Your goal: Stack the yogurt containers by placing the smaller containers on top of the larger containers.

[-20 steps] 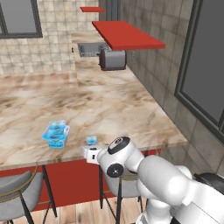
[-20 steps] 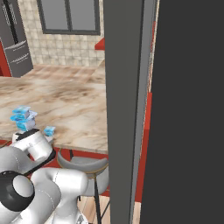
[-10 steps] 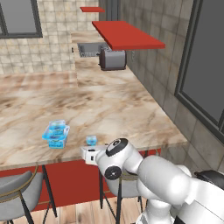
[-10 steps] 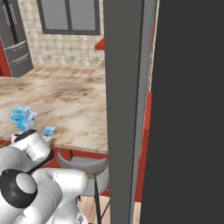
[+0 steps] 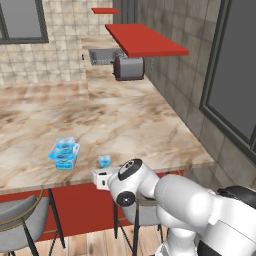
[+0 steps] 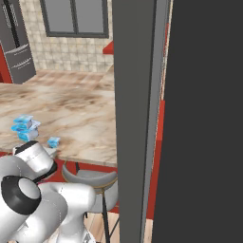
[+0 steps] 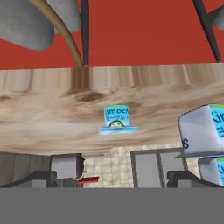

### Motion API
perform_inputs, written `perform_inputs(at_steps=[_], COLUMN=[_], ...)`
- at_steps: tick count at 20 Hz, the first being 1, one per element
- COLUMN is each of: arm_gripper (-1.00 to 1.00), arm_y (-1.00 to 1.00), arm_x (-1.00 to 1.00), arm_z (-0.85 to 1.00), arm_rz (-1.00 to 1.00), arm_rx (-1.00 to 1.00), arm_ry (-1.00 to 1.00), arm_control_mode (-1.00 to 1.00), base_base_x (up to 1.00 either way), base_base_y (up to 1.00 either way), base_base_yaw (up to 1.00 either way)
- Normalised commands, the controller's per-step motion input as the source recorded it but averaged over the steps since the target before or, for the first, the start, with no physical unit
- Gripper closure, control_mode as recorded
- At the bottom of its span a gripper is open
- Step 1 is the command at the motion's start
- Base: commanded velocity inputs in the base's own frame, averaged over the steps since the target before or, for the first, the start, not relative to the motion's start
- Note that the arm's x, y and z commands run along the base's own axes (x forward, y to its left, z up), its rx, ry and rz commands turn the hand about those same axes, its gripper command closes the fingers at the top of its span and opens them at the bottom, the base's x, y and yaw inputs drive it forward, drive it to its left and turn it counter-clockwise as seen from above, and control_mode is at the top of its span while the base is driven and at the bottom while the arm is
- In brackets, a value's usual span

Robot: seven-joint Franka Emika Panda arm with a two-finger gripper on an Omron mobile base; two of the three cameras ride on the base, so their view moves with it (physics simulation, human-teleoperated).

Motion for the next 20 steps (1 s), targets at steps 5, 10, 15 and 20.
perform_inputs(at_steps=[5,10,15,20], arm_gripper=[-1.0,-1.0,-1.0,-1.0], arm_y=[-0.03,-0.11,-0.09,-0.04], arm_x=[0.14,0.14,0.15,0.12], arm_z=[-0.03,-0.13,-0.1,-0.1], arm_rz=[0.0,0.0,0.0,0.0], arm_rx=[-0.02,-0.02,0.0,0.0], arm_ry=[0.0,0.0,0.0,0.0], arm_control_mode=[-1.0,-1.0,-1.0,-1.0], base_base_x=[0.0,0.0,0.0,0.0], base_base_y=[0.0,0.0,0.0,0.0], base_base_yaw=[0.0,0.0,0.0,0.0])
